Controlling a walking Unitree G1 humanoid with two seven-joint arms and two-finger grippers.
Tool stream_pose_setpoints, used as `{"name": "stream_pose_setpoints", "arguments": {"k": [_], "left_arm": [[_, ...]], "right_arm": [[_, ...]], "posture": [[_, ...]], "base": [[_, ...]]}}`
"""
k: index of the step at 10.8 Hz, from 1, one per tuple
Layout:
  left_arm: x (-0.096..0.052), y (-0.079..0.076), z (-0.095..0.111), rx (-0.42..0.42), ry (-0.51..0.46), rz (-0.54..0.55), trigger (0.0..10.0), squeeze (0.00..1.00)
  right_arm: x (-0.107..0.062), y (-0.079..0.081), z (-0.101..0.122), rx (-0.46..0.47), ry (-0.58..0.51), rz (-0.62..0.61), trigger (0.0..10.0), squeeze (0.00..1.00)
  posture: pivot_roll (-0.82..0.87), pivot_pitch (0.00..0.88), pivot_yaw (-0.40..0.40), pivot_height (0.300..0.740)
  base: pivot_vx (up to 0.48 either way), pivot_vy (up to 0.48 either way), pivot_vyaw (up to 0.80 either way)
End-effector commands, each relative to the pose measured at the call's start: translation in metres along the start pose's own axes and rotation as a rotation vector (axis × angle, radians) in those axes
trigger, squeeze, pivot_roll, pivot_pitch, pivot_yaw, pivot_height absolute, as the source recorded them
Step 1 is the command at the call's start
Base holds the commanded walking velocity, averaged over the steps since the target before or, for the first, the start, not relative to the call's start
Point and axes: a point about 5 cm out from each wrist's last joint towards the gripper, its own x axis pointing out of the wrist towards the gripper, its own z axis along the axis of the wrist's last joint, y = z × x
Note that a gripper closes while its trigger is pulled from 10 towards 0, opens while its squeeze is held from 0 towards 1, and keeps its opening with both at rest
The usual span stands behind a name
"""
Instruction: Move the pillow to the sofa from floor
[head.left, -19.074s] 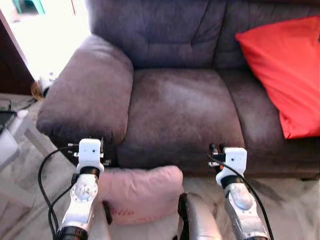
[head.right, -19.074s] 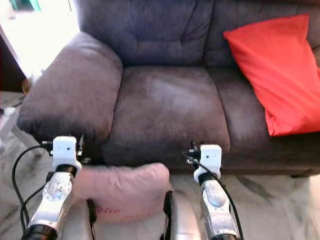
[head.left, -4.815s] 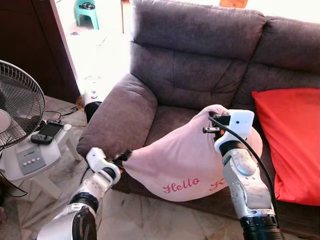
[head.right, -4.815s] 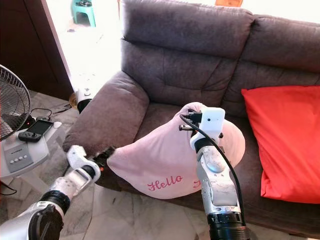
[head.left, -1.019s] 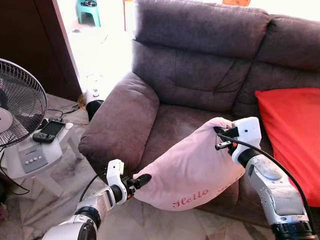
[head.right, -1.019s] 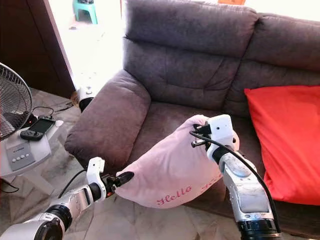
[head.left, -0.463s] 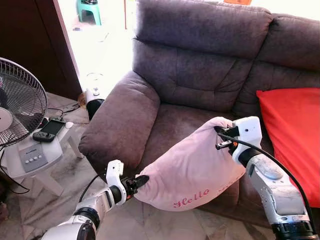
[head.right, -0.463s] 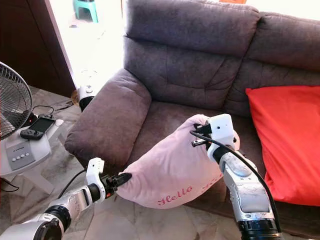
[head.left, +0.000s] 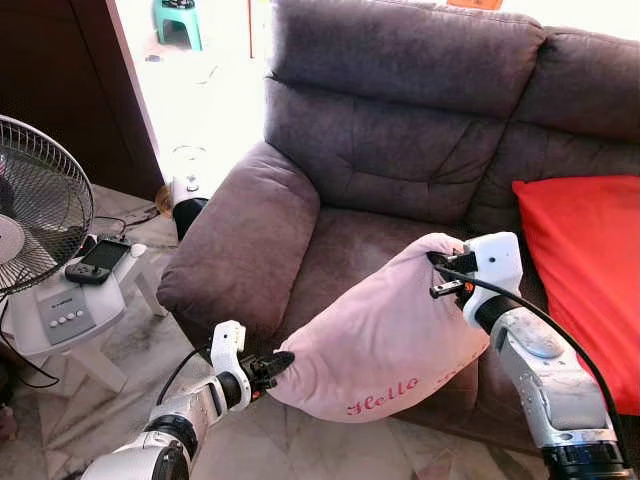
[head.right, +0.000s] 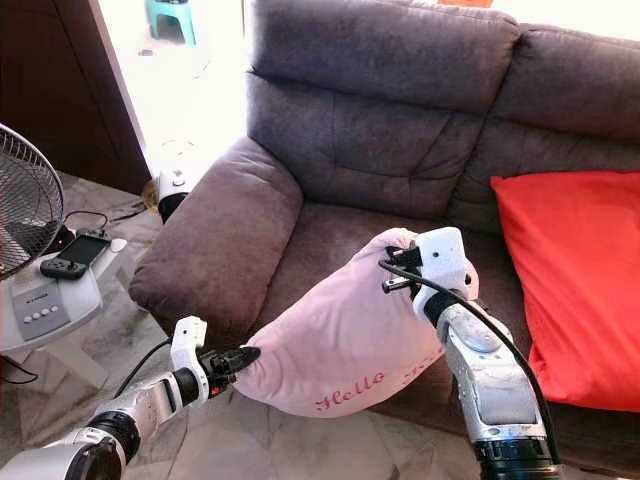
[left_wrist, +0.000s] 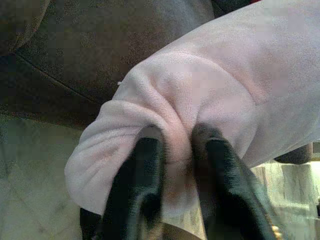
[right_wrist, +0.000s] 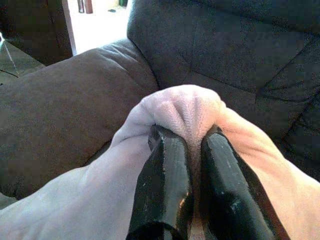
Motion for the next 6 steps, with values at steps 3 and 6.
{"name": "stream_pose_setpoints", "arguments": {"k": [3,6], "left_arm": [[-0.003,0.003,-0.005,0.015,-0.025,0.021,0.0,0.00],[-0.005,0.011,0.013,0.190,-0.136,0.225,8.0,0.00]], "right_arm": [[0.002,-0.001,0.015,-0.003,-0.073,-0.008,10.0,0.00],[0.006,0.006,0.013,0.009,-0.083,-0.021,10.0,0.00]], "posture": [[-0.07,0.021,-0.082,0.740],[-0.05,0.009,-0.066,0.740]], "base": [[0.000,0.000,0.00],[0.000,0.000,0.00]]}}
